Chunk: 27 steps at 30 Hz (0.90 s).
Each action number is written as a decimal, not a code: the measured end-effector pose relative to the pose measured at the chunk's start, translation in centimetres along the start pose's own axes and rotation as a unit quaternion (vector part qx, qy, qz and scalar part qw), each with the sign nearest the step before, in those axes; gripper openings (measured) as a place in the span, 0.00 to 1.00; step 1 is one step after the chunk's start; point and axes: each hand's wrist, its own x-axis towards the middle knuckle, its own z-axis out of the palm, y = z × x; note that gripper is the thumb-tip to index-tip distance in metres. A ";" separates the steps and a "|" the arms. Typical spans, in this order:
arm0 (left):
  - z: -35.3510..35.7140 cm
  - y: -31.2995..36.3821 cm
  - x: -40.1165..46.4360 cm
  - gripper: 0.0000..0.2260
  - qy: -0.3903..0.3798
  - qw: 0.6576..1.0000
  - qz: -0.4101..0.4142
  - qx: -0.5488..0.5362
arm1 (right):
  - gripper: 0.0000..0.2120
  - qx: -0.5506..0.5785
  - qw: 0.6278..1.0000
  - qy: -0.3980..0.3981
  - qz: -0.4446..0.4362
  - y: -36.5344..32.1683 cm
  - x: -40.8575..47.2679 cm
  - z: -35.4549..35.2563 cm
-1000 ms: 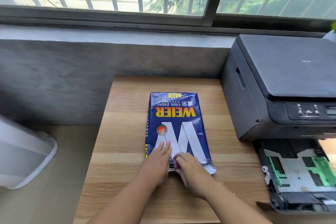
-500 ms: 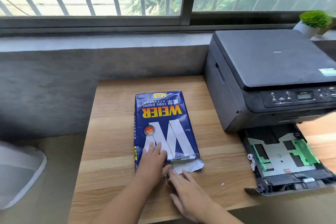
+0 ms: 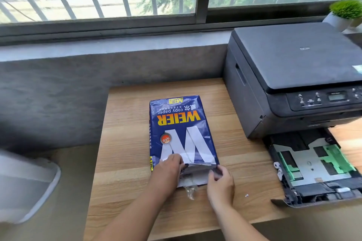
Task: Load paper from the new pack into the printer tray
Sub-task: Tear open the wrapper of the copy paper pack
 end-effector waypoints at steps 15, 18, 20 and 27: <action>0.3 0.4 -0.3 0.04 0.031 0.990 -0.086 -0.111 | 0.03 0.154 0.980 0.034 0.118 -1.6 0.1 0.2; 0.4 0.4 -0.4 0.04 0.037 0.991 -0.077 -0.100 | 0.05 0.180 0.972 0.035 0.150 -1.7 0.5 0.6; 0.5 0.4 -0.4 0.04 0.042 0.992 -0.071 -0.091 | 0.06 0.181 0.969 0.039 0.162 -1.8 0.8 1.0; 0.7 0.4 -0.5 0.05 0.060 0.993 -0.065 -0.084 | 0.12 0.239 0.951 -0.030 0.197 -1.4 1.2 1.1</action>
